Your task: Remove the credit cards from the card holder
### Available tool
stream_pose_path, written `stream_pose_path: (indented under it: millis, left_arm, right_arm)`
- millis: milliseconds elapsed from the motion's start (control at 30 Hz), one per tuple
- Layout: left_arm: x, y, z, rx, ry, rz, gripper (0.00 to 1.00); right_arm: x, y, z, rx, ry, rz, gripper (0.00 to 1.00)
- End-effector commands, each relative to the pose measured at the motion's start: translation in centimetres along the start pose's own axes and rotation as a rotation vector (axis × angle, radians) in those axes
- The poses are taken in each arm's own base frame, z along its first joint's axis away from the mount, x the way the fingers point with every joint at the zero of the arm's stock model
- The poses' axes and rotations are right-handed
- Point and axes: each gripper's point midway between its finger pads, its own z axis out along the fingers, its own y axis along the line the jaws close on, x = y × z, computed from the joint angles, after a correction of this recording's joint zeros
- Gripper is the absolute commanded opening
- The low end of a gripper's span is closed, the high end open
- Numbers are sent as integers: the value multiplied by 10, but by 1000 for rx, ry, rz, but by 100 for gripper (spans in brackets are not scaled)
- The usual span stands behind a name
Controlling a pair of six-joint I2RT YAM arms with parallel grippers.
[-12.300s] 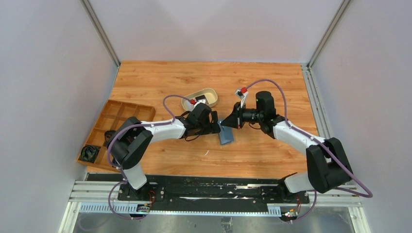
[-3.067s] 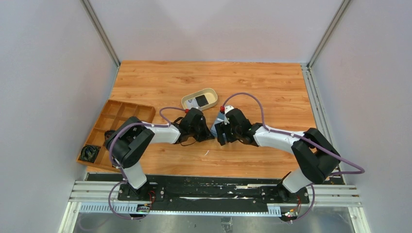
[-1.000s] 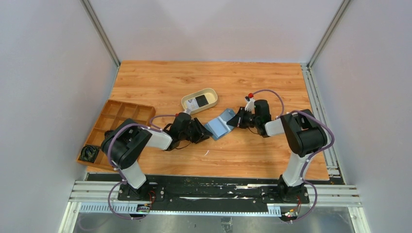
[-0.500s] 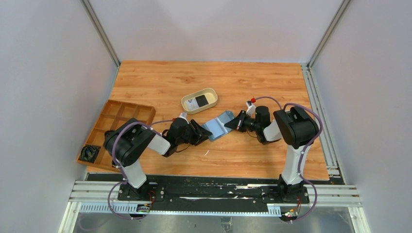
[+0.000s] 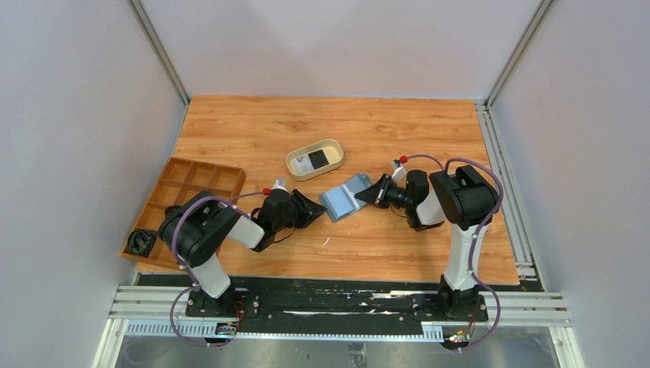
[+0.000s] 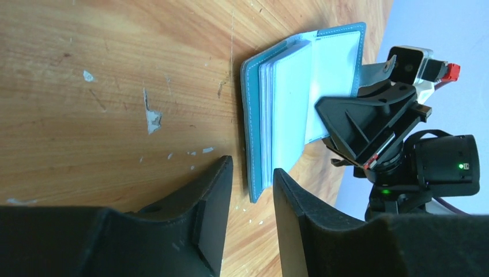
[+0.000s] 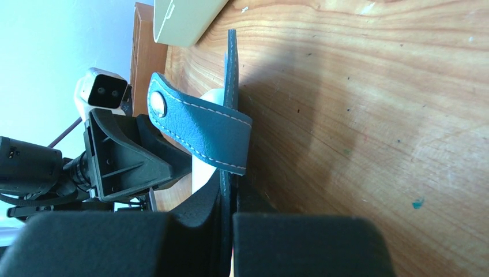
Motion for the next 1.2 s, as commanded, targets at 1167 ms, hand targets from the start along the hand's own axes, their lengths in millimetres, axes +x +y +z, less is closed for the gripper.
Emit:
stream_pose_path:
  millis: [1167]
  left_arm:
    - [-3,5,24,38,-18,-47,27]
  right_arm:
    - [17,-15,2,-10,22,59,0]
